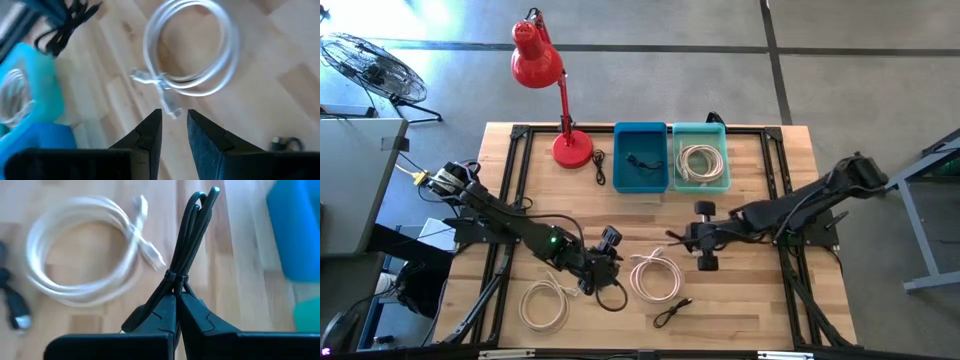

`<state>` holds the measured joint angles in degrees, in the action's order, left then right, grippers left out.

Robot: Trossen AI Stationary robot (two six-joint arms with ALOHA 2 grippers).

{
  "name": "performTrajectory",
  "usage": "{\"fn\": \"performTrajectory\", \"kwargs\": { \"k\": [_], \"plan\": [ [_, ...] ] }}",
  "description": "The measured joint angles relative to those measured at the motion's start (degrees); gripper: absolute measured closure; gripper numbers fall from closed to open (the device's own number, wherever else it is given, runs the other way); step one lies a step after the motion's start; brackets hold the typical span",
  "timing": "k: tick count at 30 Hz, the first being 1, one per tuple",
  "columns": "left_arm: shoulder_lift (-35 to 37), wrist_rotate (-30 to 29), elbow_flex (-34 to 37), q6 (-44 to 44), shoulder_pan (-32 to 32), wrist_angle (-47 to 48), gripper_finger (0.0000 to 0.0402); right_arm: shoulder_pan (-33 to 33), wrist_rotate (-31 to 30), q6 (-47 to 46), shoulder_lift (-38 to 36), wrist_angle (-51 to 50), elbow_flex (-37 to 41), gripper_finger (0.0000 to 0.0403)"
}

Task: Pick & Place USB Port
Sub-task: Put the black USB cable into the blue bin

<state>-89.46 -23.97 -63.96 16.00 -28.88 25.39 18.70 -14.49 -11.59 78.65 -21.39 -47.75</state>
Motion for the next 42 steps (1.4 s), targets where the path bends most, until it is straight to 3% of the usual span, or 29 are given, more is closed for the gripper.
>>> {"fn": "performTrajectory", "kwargs": {
  "k": [8,24,29,34,42],
  "plan": [
    [-0.01,-7.85,0.02,3.95,0.02,-6.12,0.0314,4.09,-1.6,11.93,-1.86,9.41,-0.09,0.0403],
    [-0.01,-9.51,0.02,7.15,0.04,-10.75,0.0314,8.11,-1.5,21.16,-1.75,17.88,-0.24,0.0402],
    [-0.04,-10.64,0.0,8.79,0.05,-21.79,0.0314,8.11,-1.76,26.64,-1.75,21.44,-0.3,0.0402],
    [-0.04,-6.4,-0.09,12.61,0.07,-33.25,0.0314,8.11,-1.58,29.4,-1.75,24.3,-0.3,0.0402],
    [-0.47,0.62,-0.09,10.83,2.67,-34.92,0.0314,8.39,0.69,31.31,-1.75,25.53,-0.3,0.0402]
  ]
}}
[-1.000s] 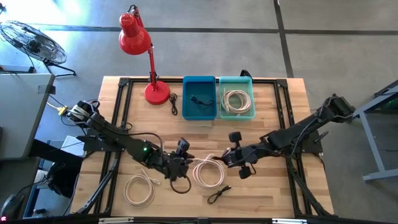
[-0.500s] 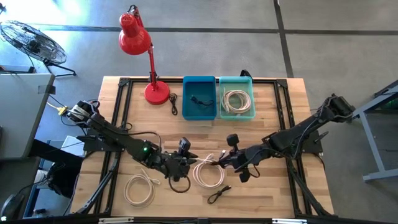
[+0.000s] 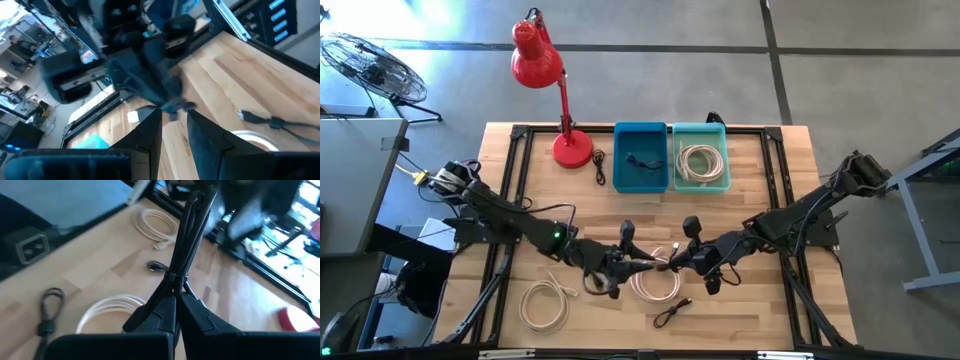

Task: Pick & Place USB Port
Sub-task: Put the black USB cable into the blue bin

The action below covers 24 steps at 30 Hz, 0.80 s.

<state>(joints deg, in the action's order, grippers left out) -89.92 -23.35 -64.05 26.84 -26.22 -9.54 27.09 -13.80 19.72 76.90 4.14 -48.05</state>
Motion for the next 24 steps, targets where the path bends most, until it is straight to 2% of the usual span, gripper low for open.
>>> {"fn": "performTrajectory", "kwargs": {
  "k": [5,15,24],
  "plan": [
    [-0.81,1.3,0.06,-0.65,1.69,-0.53,0.0314,0.04,2.32,0.95,0.0,0.86,0.0,0.0402],
    [-1.84,11.29,0.11,-1.5,3.85,-3.69,0.0314,-0.14,2.31,1.36,0.0,0.85,0.0,0.0402],
    [-2.28,12.37,0.02,0.55,4.14,-5.23,0.0314,-0.79,2.42,1.29,0.0,0.81,0.0,0.0402]
  ]
}}
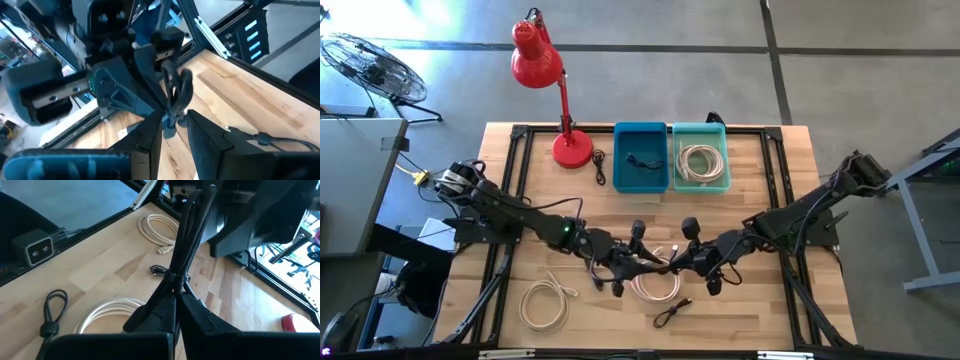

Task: Pick & Place USB Port
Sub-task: Put the black USB cable into the blue bin

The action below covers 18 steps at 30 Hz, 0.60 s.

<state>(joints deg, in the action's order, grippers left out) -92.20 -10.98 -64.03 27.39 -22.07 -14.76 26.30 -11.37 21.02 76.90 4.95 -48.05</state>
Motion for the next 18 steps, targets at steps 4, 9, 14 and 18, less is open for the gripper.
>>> {"fn": "performTrajectory", "kwargs": {
  "k": [4,9,14,18],
  "plan": [
    [0.0,0.03,0.02,1.92,-0.01,-2.46,0.0314,-0.97,0.46,-0.11,-0.07,0.04,0.0,0.0402],
    [0.0,1.26,0.02,3.26,0.0,-3.4,0.0314,-1.73,0.79,-0.33,-0.07,-0.22,0.11,0.0403],
    [0.0,1.57,0.02,3.9,0.01,-3.54,0.0314,-1.96,0.96,-0.11,-0.07,-0.2,0.11,0.0403],
    [0.0,1.44,0.02,4.41,0.01,-3.52,0.0314,-1.96,0.99,-0.09,-0.07,-0.2,0.11,0.0403]
  ]
}}
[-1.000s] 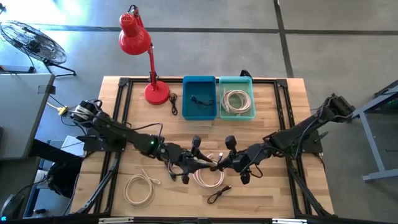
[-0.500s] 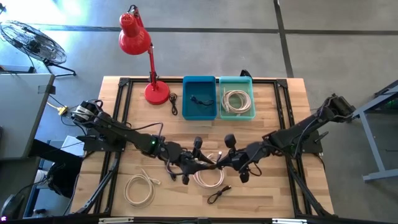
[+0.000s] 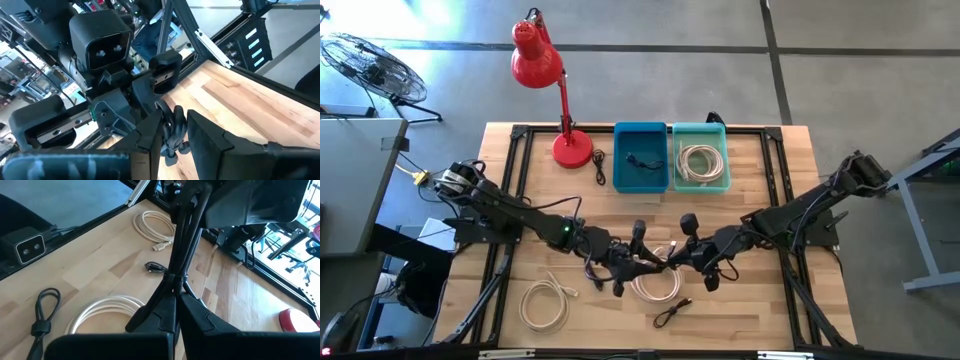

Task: Pick & Place USB Port
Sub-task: Put the black USB cable into the blue bin

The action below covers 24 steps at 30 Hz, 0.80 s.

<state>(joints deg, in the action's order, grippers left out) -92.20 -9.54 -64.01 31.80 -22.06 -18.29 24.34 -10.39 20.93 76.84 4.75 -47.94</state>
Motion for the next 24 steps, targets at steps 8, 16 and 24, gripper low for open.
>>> {"fn": "performTrajectory", "kwargs": {
  "k": [8,16,24],
  "plan": [
    [0.0,-0.78,0.0,4.49,-0.02,0.17,0.0386,0.0,0.52,-0.33,0.0,0.0,0.0,0.0403],
    [0.18,-4.7,0.0,5.52,-0.07,2.87,0.0392,0.05,-5.79,-8.81,0.07,-0.46,0.13,0.036],
    [0.2,-8.63,-0.07,5.5,-0.12,6.39,0.0392,0.02,-11.64,-11.85,0.07,-1.16,0.13,0.0252]
  ]
}}
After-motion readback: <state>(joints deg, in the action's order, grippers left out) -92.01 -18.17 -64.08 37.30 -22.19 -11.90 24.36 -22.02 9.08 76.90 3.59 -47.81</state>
